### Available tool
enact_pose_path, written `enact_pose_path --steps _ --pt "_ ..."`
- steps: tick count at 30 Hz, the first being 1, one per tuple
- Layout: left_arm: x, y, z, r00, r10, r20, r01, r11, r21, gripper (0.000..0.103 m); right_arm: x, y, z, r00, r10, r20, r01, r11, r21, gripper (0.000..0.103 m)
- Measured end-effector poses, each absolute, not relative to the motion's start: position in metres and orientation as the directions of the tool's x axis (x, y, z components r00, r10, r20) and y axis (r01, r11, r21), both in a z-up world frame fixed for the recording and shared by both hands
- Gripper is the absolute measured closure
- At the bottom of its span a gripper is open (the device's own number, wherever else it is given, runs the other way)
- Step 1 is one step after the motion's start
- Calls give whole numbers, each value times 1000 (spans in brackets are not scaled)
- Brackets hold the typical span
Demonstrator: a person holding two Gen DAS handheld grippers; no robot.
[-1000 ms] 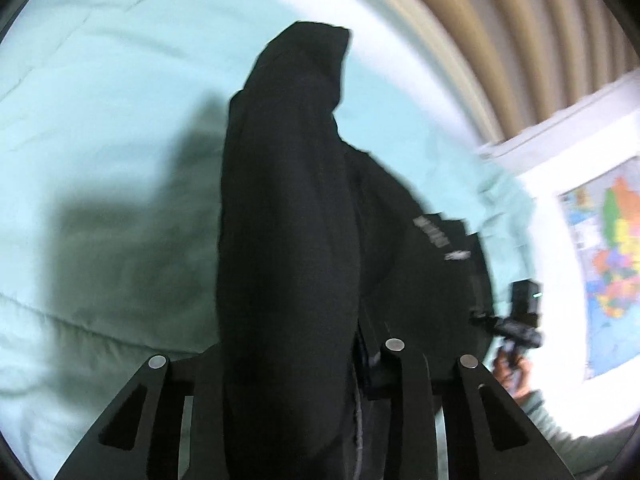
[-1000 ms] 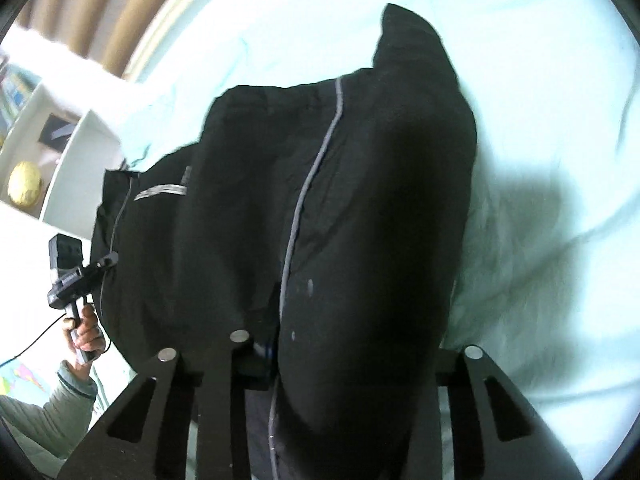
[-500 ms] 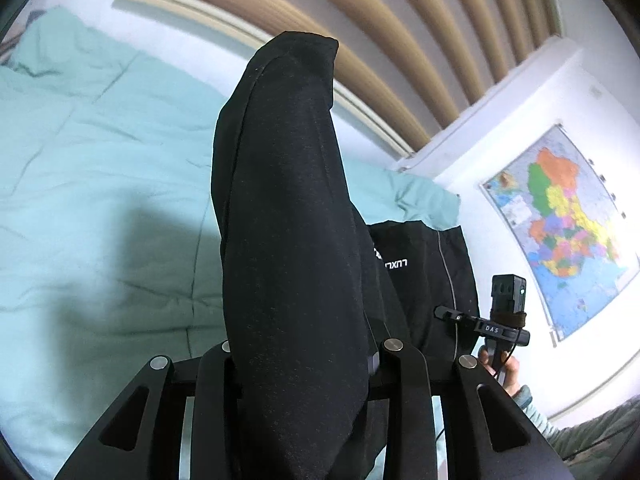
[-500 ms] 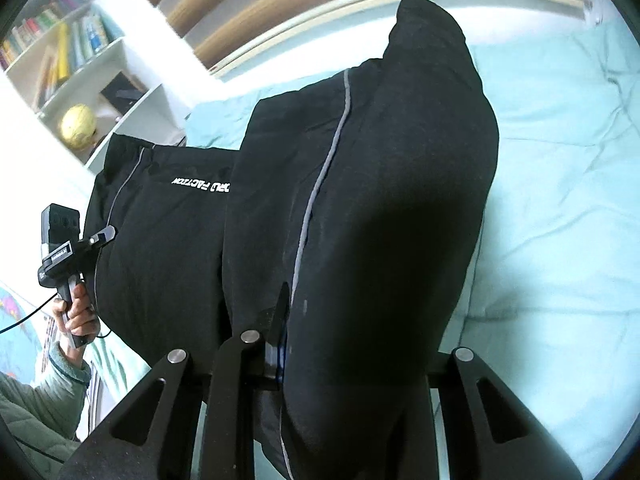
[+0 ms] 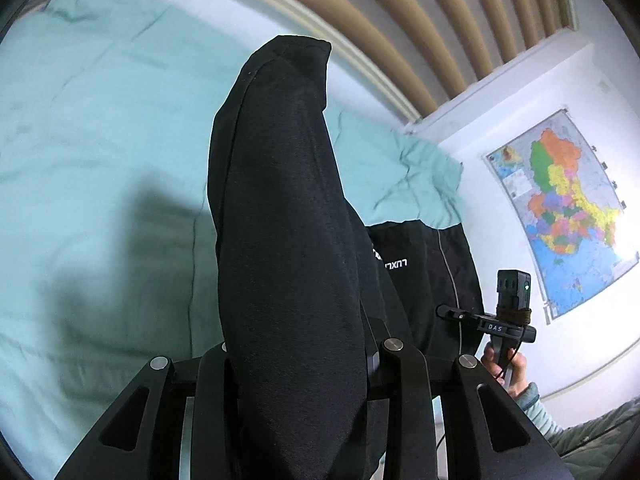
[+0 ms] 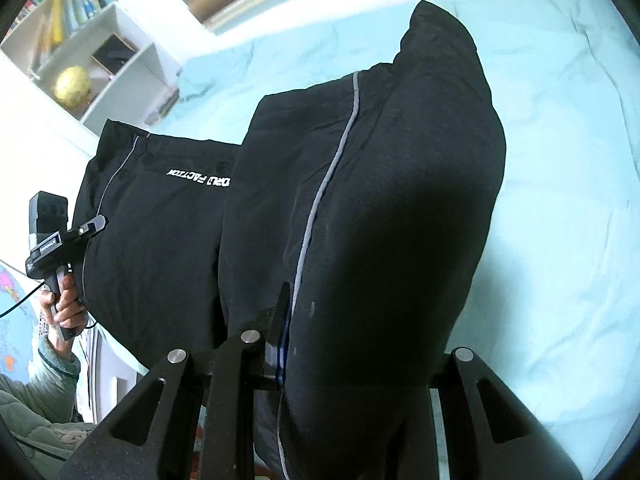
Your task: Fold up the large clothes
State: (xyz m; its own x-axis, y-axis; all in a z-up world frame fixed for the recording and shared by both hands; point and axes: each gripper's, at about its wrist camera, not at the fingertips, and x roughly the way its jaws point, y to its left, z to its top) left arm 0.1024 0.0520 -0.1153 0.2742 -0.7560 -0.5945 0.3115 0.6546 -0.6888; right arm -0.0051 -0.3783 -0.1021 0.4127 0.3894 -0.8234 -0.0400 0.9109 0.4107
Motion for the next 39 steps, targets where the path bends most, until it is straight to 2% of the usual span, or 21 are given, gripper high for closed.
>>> enact_pose_path --steps 8,10,12,15,16,18,20,23,26,30,34,39 --pt "86 59 -194 200 -719 -665 184 695 -696 69 -5 -357 -166 321 356 -878 69 915 397 75" --pt "89 73 -212 204 -710 -674 116 701 -703 65 -2 -362 -174 322 335 -886 113 915 387 71" --pt "93 82 -231 184 -685 -705 43 722 -690 58 0 -374 -185 311 292 -905 175 918 356 57" --pt "95 92 -252 142 -673 -726 -22 731 -682 47 3 -392 -201 278 247 -928 262 910 321 48" --pt "94 97 -256 131 -677 -724 -35 727 -686 43 1 -399 -205 272 249 -930 286 902 325 48" --pt "92 106 -256 107 -700 -706 -68 704 -707 42 -3 -411 -209 273 276 -922 326 875 358 45" --pt "86 121 -241 135 -653 -745 -60 745 -664 42 -10 -419 -207 272 258 -927 357 868 346 35" --pt "77 140 -217 185 -604 -775 -59 781 -622 41 -29 -430 -194 272 187 -944 380 880 284 34" --pt "71 141 -182 255 -531 -808 9 837 -547 41 -50 -437 -173 323 166 -932 380 879 288 34" --pt "62 112 -153 282 -550 -786 110 833 -543 41 -59 -413 -148 395 184 -900 341 881 329 33" --pt "47 69 -157 269 -535 -801 174 845 -506 41 -52 -373 -157 359 155 -920 300 915 271 34" --pt "38 37 -194 239 -427 -872 180 902 -393 41 -58 -330 -200 265 102 -959 270 947 175 34"
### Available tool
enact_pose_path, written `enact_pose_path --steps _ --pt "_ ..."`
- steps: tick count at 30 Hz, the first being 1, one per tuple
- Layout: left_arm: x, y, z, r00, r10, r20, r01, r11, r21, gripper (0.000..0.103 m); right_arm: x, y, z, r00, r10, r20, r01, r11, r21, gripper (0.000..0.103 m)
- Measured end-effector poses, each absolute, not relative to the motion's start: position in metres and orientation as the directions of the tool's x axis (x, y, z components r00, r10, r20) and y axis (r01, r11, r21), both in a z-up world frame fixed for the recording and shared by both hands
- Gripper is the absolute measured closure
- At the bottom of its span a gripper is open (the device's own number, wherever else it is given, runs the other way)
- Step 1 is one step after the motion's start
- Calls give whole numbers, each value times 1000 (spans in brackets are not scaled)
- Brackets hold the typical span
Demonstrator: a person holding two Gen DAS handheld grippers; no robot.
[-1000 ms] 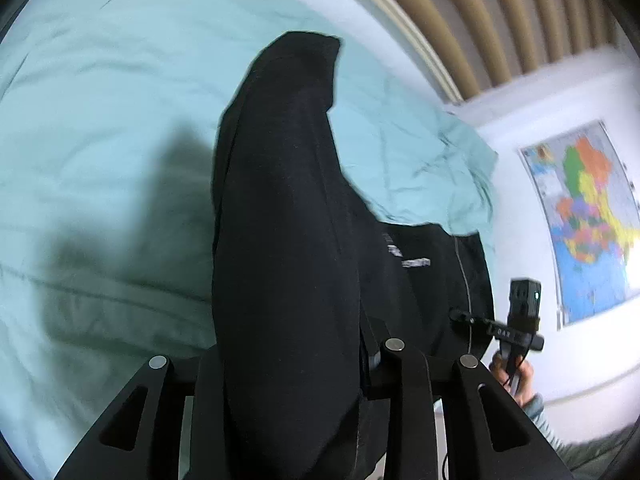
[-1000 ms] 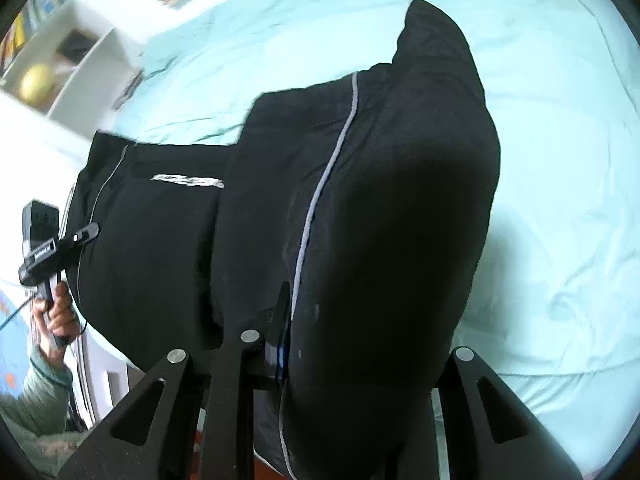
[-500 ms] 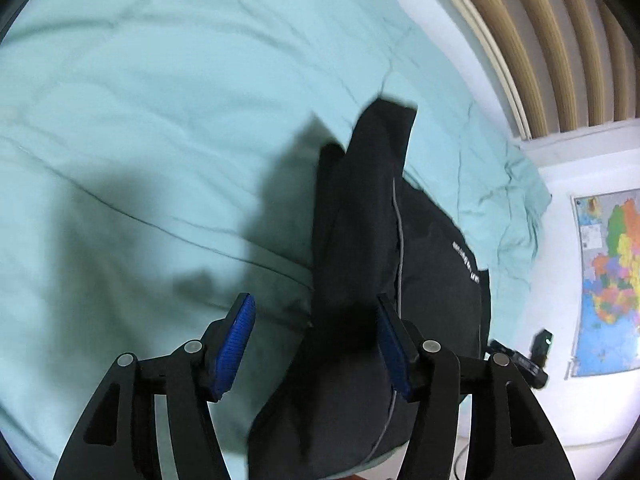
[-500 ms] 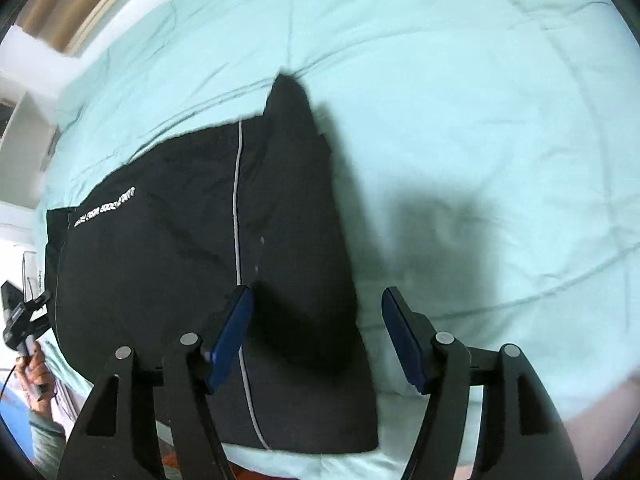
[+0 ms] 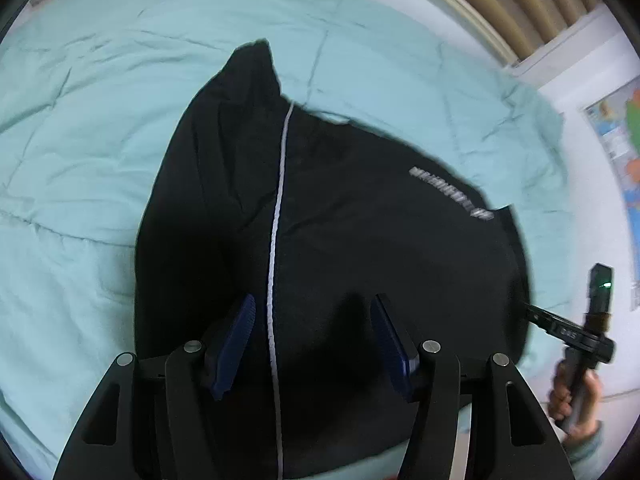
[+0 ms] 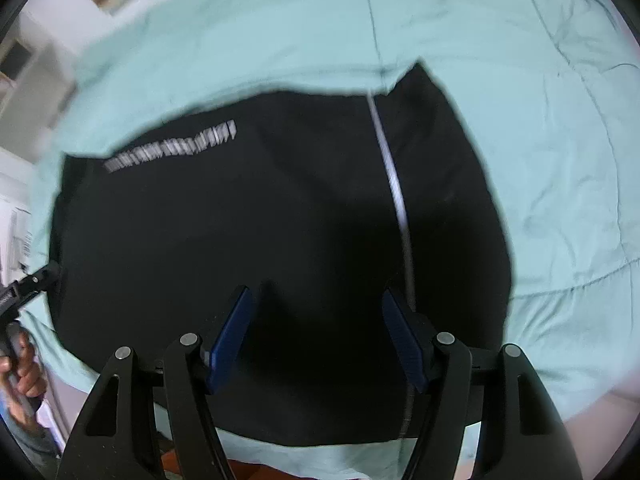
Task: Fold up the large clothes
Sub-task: 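Lower the folded jacket flat onto the duvet and open both tools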
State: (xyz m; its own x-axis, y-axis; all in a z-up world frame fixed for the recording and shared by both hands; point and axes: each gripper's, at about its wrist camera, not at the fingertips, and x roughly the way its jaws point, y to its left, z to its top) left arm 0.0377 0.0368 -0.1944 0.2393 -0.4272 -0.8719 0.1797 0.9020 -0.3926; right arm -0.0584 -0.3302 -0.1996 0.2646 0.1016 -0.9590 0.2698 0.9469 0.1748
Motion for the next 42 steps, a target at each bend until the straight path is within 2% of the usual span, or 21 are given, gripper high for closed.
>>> enact_pose_path --steps 4,7,14,24,28,32,42 --pt "39 36 -212 246 -398 -883 186 914 -360 41 -57 -319 -226 247 17 -969 254 964 81 31" --pt "41 31 -217 252 -362 -897 195 927 -319 40 -53 -315 -232 242 -6 -970 270 961 62 27" --pt "38 16 -187 277 -249 -928 208 958 -195 40 -44 -317 -215 210 -4 -978 346 936 70 26" --pt "27 -8 -78 432 -241 -869 275 953 -127 40 -28 -294 -106 358 -111 -927 274 962 -9 26" --pt "28 -16 -37 476 -205 -855 280 957 -74 40 -27 -286 -63 411 -117 -904 276 961 1 20" --pt "32 -23 -12 490 -160 -857 280 960 -19 40 -27 -275 -27 449 -135 -883 270 963 -9 19" --pt "14 -43 28 530 -196 -825 310 950 -27 40 -37 -243 22 506 -88 -858 260 964 55 18"
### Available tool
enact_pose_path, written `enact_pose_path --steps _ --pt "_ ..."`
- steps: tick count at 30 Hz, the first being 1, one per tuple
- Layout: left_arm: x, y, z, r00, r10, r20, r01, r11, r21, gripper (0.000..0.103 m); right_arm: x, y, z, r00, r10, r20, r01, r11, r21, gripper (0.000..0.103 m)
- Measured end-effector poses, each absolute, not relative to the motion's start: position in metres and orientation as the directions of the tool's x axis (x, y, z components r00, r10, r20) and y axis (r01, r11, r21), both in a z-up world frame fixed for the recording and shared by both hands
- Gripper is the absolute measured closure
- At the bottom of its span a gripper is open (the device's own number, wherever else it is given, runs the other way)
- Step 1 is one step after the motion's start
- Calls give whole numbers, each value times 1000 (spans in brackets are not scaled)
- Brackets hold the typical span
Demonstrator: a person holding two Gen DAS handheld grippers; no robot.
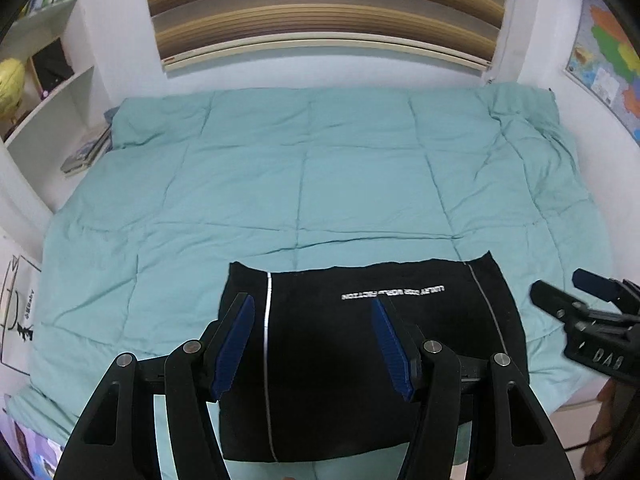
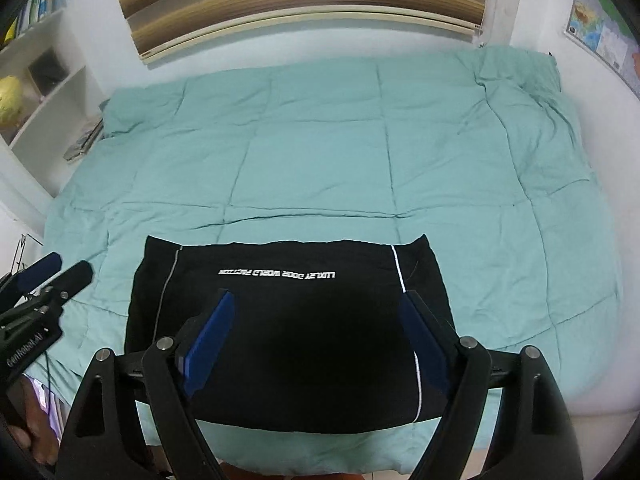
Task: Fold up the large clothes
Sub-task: 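Lower the folded jacket flat onto the duvet and open both tools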
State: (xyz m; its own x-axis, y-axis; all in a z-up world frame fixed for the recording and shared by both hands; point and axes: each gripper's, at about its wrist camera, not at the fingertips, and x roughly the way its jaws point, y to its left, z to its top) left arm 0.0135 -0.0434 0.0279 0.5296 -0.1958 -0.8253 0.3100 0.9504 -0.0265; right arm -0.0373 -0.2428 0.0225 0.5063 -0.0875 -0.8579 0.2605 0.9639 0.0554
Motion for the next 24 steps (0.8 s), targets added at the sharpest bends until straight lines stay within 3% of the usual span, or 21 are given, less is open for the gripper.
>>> enact_pose_path --steps 9,24 --pt "2 -55 29 522 -178 -834 309 951 -9 40 -41 -223 17 495 -129 -859 238 971 -8 18" --pt "-16 -53 -8 443 -167 -881 277 960 -43 40 -54 -221 -19 428 -102 -898 263 965 16 18"
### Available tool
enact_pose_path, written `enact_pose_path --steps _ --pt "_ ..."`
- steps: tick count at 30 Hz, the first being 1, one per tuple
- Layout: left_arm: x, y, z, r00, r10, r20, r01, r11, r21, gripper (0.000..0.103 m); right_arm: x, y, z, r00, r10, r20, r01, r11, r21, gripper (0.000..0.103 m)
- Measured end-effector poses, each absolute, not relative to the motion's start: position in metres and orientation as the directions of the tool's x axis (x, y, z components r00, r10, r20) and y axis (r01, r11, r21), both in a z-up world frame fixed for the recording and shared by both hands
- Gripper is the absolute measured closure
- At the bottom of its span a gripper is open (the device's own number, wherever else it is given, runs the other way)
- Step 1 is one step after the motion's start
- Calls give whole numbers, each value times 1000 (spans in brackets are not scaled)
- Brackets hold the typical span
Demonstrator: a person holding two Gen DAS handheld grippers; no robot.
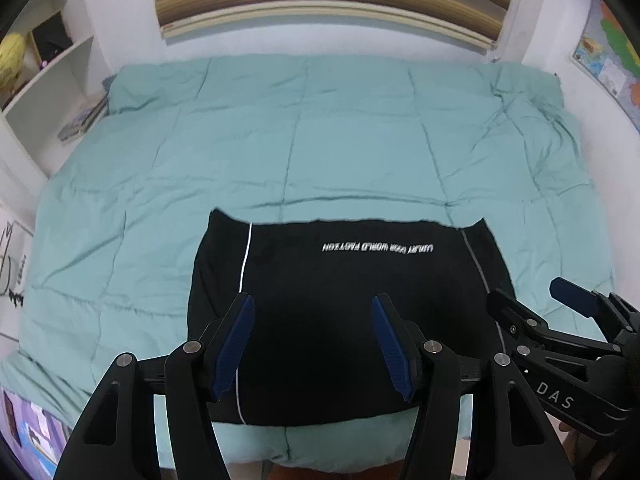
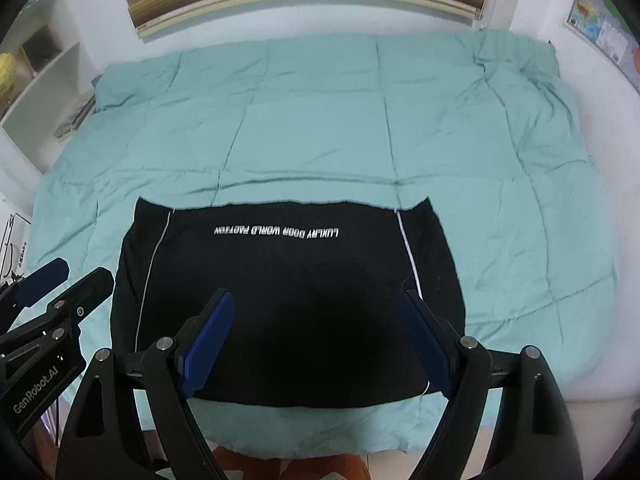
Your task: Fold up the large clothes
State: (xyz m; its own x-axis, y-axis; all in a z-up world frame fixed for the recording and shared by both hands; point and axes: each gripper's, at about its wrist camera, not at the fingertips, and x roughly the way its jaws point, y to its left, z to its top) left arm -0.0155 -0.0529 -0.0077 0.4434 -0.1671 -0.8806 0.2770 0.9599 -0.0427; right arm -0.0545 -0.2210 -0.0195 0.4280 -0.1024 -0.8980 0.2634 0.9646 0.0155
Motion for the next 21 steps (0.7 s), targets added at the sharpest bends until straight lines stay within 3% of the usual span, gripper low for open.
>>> enact_pose_path --steps 21 --pt "-20 -34 -22 433 -119 -894 246 969 -10 40 -71 -231 -41 397 -73 -915 314 947 61 18"
